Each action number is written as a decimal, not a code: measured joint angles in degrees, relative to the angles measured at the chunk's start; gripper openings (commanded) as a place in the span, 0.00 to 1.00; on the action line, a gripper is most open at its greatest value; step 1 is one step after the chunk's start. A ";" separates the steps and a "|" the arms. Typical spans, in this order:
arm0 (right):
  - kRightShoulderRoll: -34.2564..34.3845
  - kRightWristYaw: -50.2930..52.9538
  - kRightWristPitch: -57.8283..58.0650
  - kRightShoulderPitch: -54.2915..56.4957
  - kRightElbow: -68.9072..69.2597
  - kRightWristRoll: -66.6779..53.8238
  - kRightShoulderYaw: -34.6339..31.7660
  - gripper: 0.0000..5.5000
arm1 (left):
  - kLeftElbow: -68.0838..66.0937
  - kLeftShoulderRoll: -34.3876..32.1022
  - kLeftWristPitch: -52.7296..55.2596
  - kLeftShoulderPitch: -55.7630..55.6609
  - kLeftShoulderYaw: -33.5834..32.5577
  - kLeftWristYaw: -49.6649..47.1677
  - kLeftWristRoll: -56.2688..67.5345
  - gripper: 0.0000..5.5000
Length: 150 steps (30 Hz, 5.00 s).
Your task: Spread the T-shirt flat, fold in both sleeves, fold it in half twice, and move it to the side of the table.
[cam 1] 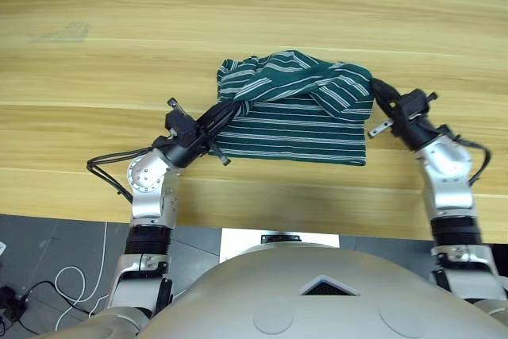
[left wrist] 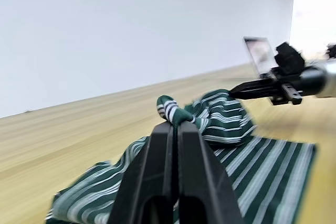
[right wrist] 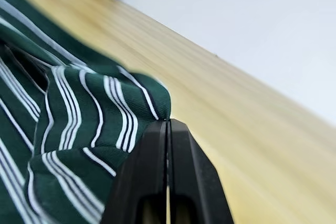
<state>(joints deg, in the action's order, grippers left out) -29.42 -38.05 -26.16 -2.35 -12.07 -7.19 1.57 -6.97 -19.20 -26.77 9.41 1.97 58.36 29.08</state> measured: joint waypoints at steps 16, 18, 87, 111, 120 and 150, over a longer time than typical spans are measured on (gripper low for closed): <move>-9.43 -22.53 -6.49 -9.94 1.52 -6.46 7.78 0.00 | -0.77 -5.96 -0.12 10.90 1.29 9.92 -3.13 0.01; -6.34 -19.09 -4.80 0.60 -6.20 -3.76 8.02 0.00 | -6.69 -5.49 0.93 2.11 1.24 7.45 -4.91 0.01; -12.25 -16.55 -15.35 -7.34 -9.67 -2.89 11.05 0.48 | -16.36 -12.79 -14.67 13.14 -4.13 -1.59 -7.56 0.47; 5.58 -13.86 -5.44 4.38 -12.55 -2.58 9.90 0.48 | -9.84 5.35 12.92 -6.94 -2.74 -23.28 -9.38 0.56; 10.33 -4.64 1.42 8.98 -12.67 6.32 12.07 0.48 | -10.56 7.98 23.63 -9.95 -2.67 -34.26 -15.26 0.56; 11.25 -7.10 -2.10 1.44 7.25 -11.96 7.33 0.48 | -6.66 13.25 13.15 -3.33 -7.57 -18.45 -4.99 0.56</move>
<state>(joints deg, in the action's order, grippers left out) -18.17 -45.15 -28.27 -0.90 -4.83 -19.15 8.90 -13.64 -5.95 -13.63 6.07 -5.60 39.90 24.09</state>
